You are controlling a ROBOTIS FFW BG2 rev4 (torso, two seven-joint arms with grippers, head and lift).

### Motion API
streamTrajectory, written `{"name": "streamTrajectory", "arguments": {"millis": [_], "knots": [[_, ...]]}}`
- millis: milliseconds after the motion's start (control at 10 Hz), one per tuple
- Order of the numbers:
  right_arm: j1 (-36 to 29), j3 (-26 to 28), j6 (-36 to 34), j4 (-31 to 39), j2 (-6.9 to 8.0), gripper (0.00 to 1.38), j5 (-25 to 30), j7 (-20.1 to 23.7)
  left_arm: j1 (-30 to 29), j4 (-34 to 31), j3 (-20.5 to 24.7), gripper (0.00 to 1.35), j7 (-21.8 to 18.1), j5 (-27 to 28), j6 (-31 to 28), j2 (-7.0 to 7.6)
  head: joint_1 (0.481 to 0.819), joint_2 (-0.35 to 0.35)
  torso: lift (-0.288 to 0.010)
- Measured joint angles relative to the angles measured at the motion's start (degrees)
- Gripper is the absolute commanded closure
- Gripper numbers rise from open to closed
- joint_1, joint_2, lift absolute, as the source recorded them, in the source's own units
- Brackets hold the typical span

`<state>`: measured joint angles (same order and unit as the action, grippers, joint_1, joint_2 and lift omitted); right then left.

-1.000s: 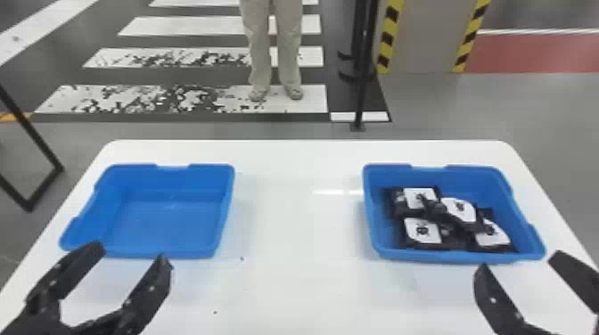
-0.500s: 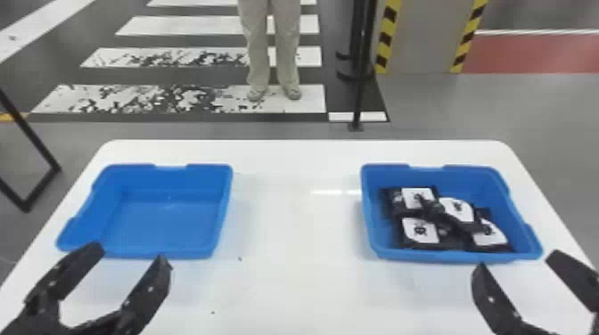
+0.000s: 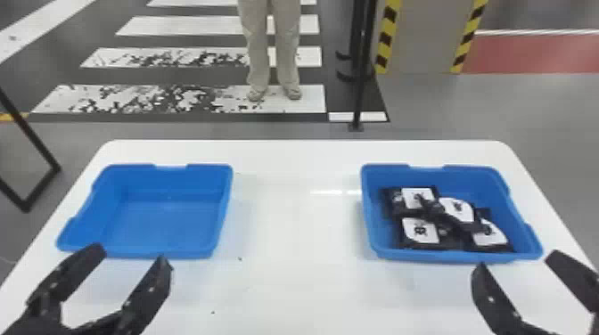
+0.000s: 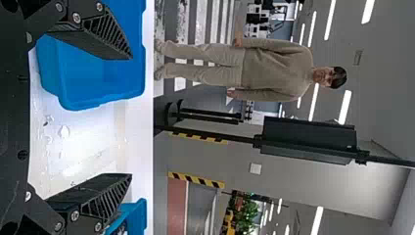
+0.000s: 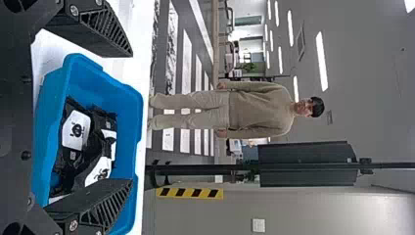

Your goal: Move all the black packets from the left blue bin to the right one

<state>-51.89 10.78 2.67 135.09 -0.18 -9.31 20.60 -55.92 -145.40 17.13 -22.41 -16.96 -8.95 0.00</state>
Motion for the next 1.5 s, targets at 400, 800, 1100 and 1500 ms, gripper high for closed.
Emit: {"name": "streamTrajectory", "arguments": {"millis": [400,800,1100,1500], "knots": [[0.1,0.0,0.0,0.1,-0.09,0.11,0.0,0.0,0.0,0.1,0.1,0.19,0.0,-0.2,0.2,0.0,0.695,0.037,-0.14],[0.1,0.0,0.0,0.1,-0.09,0.11,-0.3,0.0,0.0,0.1,0.0,0.19,0.0,-0.3,0.1,0.0,0.695,0.036,-0.14],[0.1,-0.1,0.0,0.1,-0.17,0.11,-0.4,0.0,0.0,0.1,0.1,0.19,0.0,-0.4,0.3,0.0,0.695,0.038,-0.14],[0.1,-0.2,0.0,0.1,-0.18,0.11,-0.5,0.0,-0.2,0.1,0.0,0.19,0.0,-0.4,0.5,0.0,0.695,0.038,-0.14]]}}
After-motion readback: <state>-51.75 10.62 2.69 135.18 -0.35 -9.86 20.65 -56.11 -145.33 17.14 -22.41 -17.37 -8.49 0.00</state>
